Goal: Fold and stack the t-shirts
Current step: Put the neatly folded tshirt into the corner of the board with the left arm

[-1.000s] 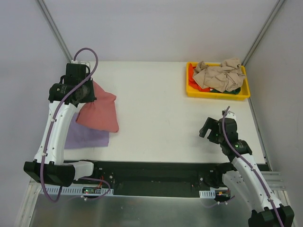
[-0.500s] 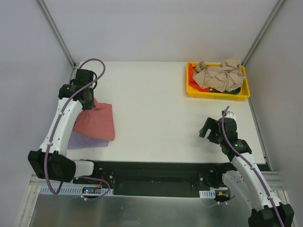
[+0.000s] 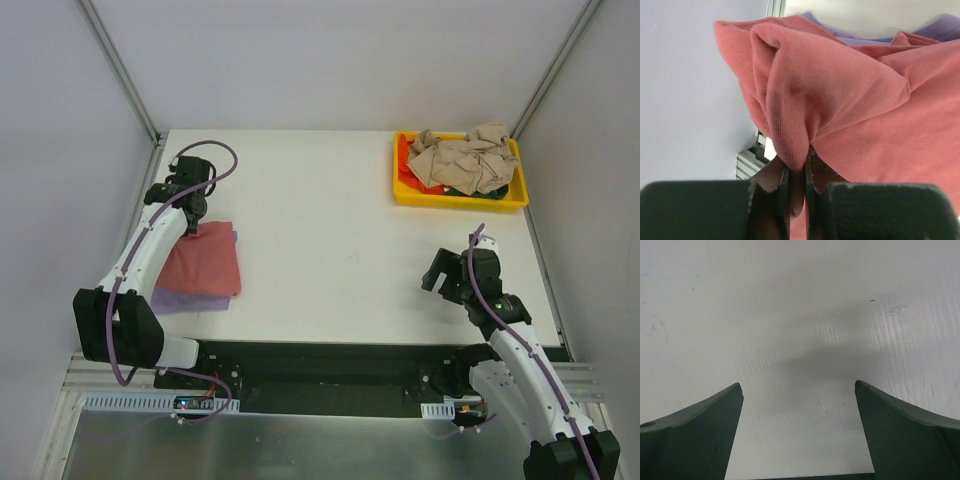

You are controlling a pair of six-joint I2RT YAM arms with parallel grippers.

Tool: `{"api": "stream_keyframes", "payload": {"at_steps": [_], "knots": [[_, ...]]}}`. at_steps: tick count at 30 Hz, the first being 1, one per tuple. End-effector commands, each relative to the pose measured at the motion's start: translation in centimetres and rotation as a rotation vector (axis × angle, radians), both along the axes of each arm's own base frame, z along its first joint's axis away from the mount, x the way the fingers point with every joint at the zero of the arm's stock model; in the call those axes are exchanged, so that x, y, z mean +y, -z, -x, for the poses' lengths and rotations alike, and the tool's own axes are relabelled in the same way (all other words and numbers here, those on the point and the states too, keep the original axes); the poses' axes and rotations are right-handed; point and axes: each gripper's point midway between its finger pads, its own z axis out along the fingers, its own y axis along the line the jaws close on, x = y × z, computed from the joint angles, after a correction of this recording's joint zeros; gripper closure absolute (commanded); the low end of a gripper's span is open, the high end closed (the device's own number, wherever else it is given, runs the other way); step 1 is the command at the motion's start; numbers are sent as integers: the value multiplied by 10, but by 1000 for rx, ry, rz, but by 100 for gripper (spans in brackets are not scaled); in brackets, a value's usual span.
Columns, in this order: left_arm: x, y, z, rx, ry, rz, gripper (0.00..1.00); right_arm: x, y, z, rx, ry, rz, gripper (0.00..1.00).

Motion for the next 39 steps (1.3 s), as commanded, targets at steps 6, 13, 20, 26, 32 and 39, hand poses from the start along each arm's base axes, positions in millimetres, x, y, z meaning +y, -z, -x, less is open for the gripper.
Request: {"api": "stream_keyframes", "payload": {"at_steps": [6,13,20,26,32,39], "knots": [[23,21,-12,25,-28,-83,100,-5,-11,-7,-24,10,22,4],[45,65,-23,33,-119,-70,85,-8,-10,-6,-21,18,25,4],[60,83,-20,76,-181,-83,39,-7,-5,-7,5,16,28,4],[76,47,-21,-31,-291,-174,1,-10,-6,-7,-4,31,32,4],[8,-22,-38,-341,-206,300,1,-17,-7,-4,-13,103,15,4],[-124,-85,-14,-679,188,934,1,-9,-17,-7,-54,73,-24,4]]}}
